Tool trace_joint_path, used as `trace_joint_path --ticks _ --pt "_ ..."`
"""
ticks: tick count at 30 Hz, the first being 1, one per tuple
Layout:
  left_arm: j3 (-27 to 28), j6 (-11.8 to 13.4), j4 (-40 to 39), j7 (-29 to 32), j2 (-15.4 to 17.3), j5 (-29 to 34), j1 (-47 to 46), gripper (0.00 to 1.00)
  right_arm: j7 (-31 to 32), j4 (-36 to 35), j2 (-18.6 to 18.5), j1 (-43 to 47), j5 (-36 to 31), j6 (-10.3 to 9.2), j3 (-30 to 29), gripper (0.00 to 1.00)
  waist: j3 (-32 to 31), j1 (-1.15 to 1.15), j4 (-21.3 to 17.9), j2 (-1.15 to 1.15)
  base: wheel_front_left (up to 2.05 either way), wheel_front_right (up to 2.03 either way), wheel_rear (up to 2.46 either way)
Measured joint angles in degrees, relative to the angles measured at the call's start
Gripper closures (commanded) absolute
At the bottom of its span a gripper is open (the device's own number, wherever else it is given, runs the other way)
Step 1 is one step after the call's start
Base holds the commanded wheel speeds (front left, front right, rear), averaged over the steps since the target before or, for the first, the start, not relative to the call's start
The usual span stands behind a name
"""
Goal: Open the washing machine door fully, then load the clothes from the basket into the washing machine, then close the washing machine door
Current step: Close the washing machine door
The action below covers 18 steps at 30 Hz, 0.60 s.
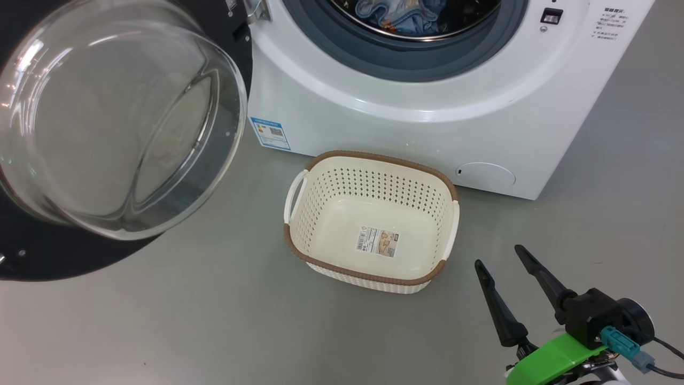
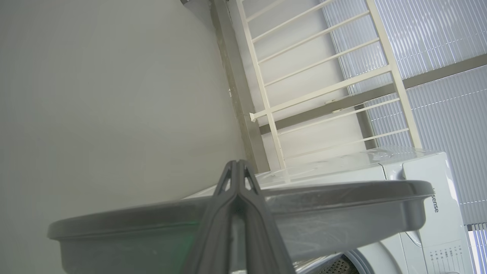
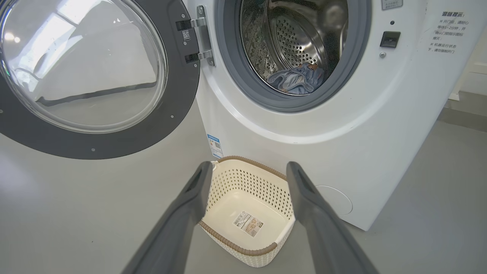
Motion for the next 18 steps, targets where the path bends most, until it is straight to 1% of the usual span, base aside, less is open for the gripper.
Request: trace_joint_path --ticks 3,7,14,18 --pt "0.05 -1.36 -0.07 1.82 0.00 -0.25 0.00 1.00 0.02 -0.05 0.01 -0.01 -0.01 0.00 -0.14 0.00 0.00 0.00 0.19 0.00 0.00 0.00 0.00" --pt "0.36 -2.29 -0.47 4.33 -0.01 -1.22 0.09 1.00 0.16 -0.16 0.03 -0.01 -0.01 0.00 -0.41 0.00 0.03 0.00 0.59 0.00 0.00 0.00 0.00" --pt "1.29 -3.44 -2.66 7.68 -0.25 -2.63 1.50 1.00 0.15 -0.46 0.59 -0.02 -0.07 0.00 -1.66 0.00 0.01 0.00 1.47 0.00 0.00 0.00 0.00" --pt "1.71 -4.13 -4.70 8.60 -0.55 -3.61 2.99 1.00 0.15 -0.52 0.70 -0.02 -0.09 0.00 -2.22 0.00 0.10 0.00 1.89 0.00 0.00 0.00 0.00"
